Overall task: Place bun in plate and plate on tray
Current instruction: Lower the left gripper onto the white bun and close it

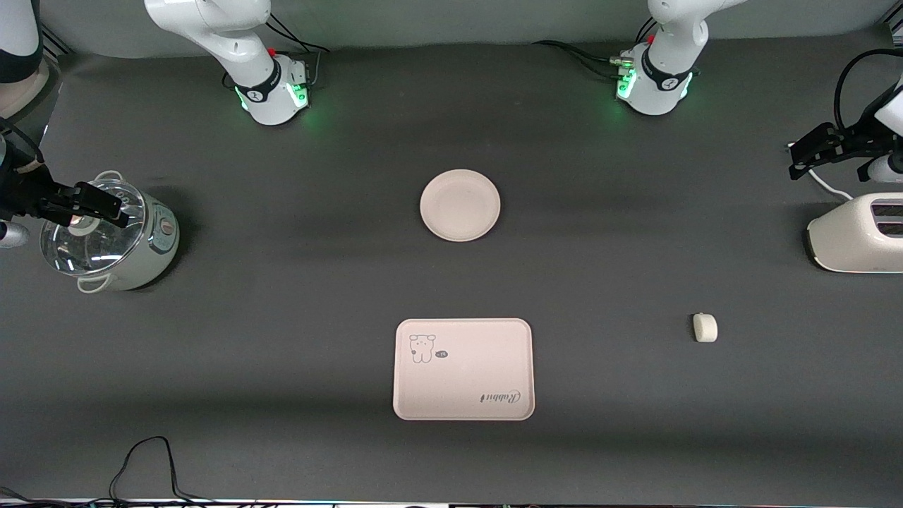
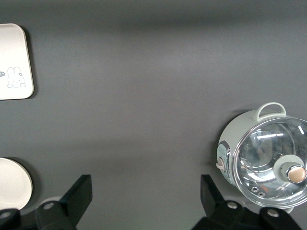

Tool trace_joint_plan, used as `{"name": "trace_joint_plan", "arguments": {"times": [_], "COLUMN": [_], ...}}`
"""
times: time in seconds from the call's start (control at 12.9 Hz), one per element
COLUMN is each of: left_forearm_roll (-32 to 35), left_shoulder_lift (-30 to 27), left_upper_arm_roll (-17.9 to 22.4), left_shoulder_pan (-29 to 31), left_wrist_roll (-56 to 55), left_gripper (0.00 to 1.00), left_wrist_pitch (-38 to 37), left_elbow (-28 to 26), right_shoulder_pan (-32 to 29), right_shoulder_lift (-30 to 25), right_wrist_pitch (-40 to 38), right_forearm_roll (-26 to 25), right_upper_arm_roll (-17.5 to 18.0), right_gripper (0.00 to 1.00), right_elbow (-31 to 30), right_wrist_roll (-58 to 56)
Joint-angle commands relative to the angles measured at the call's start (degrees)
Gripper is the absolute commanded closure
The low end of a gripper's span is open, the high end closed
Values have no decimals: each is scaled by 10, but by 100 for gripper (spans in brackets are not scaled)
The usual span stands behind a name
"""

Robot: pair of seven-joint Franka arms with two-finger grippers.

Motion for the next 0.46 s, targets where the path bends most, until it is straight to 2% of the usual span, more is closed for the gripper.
{"name": "trace_joint_plan", "arguments": {"times": [0.0, 0.23, 0.39], "left_forearm_roll": [8, 7, 8], "left_shoulder_lift": [0, 8, 36], "left_upper_arm_roll": [1, 1, 1], "left_shoulder_pan": [-3, -3, -4], "left_wrist_roll": [10, 10, 10], "left_gripper": [0, 0, 0], "left_wrist_pitch": [-15, -7, 22], "left_elbow": [6, 7, 7], "right_shoulder_pan": [3, 3, 3], "right_shoulder_lift": [-2, -1, -1], "right_wrist_pitch": [2, 3, 3], "right_forearm_roll": [-10, -10, -10], "right_upper_arm_roll": [-2, -2, -2], "right_gripper": [0, 0, 0], "right_elbow": [-3, -3, -3], "right_wrist_roll": [-8, -8, -8]}}
